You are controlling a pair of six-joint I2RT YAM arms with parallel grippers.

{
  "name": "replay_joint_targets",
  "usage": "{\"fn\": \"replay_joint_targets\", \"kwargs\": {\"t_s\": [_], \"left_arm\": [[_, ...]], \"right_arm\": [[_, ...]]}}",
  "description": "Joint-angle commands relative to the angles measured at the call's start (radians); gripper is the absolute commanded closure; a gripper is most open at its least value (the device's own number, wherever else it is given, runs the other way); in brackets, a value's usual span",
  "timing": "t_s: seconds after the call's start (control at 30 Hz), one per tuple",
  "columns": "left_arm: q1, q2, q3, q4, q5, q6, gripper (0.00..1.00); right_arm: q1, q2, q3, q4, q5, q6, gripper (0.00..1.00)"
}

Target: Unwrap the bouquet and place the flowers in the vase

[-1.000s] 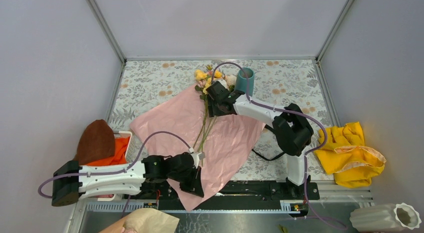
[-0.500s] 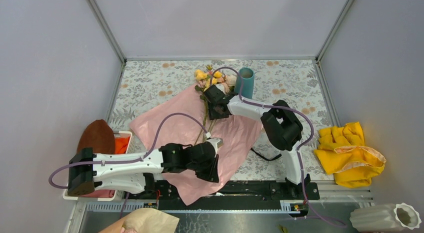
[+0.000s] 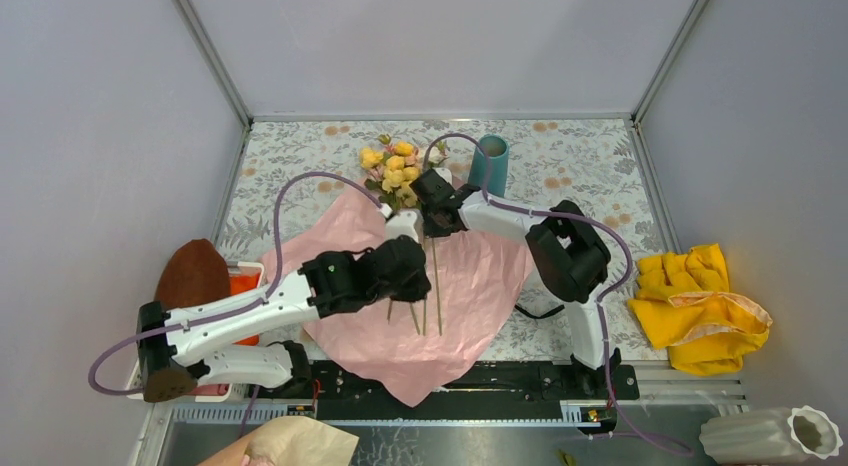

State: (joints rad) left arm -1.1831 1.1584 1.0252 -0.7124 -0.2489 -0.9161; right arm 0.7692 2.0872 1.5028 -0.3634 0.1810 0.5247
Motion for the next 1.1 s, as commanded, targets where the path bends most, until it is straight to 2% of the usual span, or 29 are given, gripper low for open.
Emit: {"fn": "replay_joint_targets", "kwargs": {"t_s": [0.0, 0.2, 0.33, 0.73, 0.9, 1.07], "left_arm": [[0.141, 0.020, 0.022, -0.023, -0.116, 0.012, 0.86], [0.352, 0.022, -0.101, 0.090, 0.018, 0.005, 0.86], [0.425, 0.007, -0.198, 0.234, 0.140, 0.023, 0.86], [0.451, 0.020, -0.280, 0.336, 0.183, 0.027, 0.87], [0.451, 0.038, -0.323, 0.390, 0.214, 0.008, 0.88], [0.450, 0.052, -0.324, 0.419, 0.244, 0.007, 0.89]], "right_arm": [[-0.005, -0.132, -0.031, 0.017, -0.014, -0.016, 1.00], [-0.005, -0.248, -0.089, 0.071, -0.013, -0.035, 1.00], [-0.005, -0.297, -0.080, 0.064, -0.010, -0.045, 1.00], [-0.005, -0.496, -0.036, 0.132, 0.016, -0.187, 1.00], [-0.005, -0.568, -0.014, 0.225, 0.134, -0.279, 1.00], [-0.004, -0.595, 0.074, 0.319, 0.324, -0.404, 1.00]]}}
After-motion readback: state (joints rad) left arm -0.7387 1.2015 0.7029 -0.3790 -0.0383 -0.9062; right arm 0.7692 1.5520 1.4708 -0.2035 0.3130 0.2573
